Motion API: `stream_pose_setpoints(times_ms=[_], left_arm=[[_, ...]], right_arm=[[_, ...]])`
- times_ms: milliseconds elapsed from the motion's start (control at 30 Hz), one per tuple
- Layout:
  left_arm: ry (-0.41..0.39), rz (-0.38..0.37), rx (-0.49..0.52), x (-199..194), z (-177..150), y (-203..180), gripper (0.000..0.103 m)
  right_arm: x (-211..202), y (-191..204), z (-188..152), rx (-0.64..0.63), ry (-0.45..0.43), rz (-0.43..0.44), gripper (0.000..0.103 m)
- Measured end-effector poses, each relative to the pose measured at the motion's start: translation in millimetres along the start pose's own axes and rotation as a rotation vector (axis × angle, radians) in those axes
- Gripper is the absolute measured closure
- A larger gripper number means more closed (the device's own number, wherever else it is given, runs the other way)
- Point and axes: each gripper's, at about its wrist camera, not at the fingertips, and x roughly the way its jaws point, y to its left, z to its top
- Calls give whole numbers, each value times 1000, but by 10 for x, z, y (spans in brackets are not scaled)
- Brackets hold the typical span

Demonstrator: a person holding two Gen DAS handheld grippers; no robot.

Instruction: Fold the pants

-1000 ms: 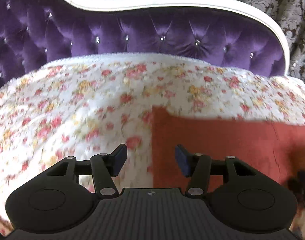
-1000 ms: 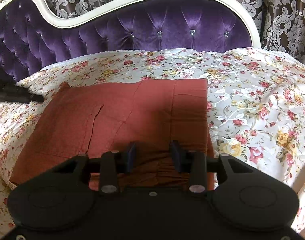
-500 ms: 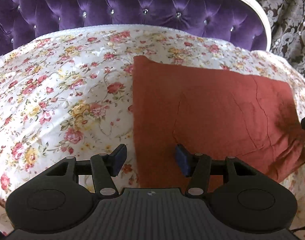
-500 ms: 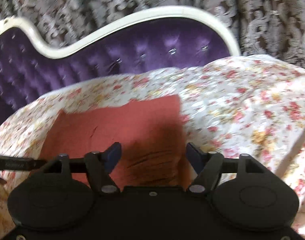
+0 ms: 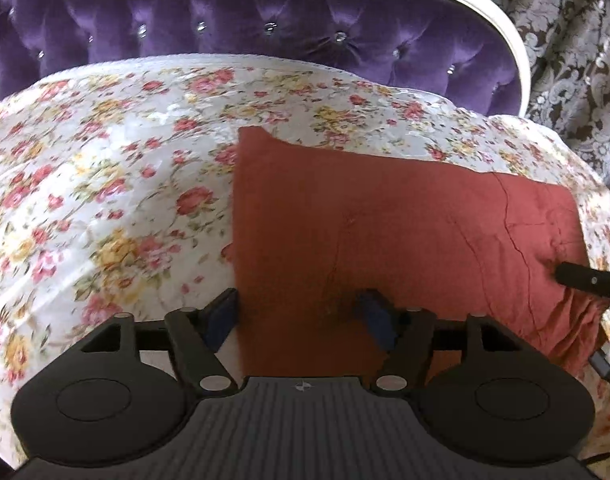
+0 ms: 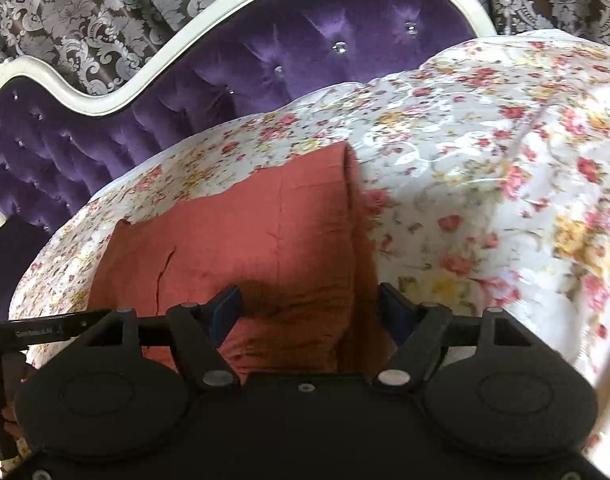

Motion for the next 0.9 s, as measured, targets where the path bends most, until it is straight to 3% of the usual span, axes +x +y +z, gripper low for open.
stream_pose_setpoints(times_ms=[100,167,233,333,500,733,900], left_arm=[[-13,2,9,4,-7,-26,37],[-30,-17,2,-21,-34,-14,47],[-47,-47,5,-55,-55,-9,74],[-71,-43,3,-102,-80,-53,86],[-122,20,67,-203,-93,-183,90],[-220,87,117,-396,196,-34,91],[-212,122,89,-280,533,286,91]], right_arm=[[7,6,19,-12,10,30,29],[-14,11,8,-27,17,30,47],[-50,12,3,-39,19,43,60],[-115,128,-8,-79,6,19,66],[-220,433,-40,-195,-46,-55,70],[-182,733,181,-207,-112,11,70],[205,874,445,-144,-100,83,70]])
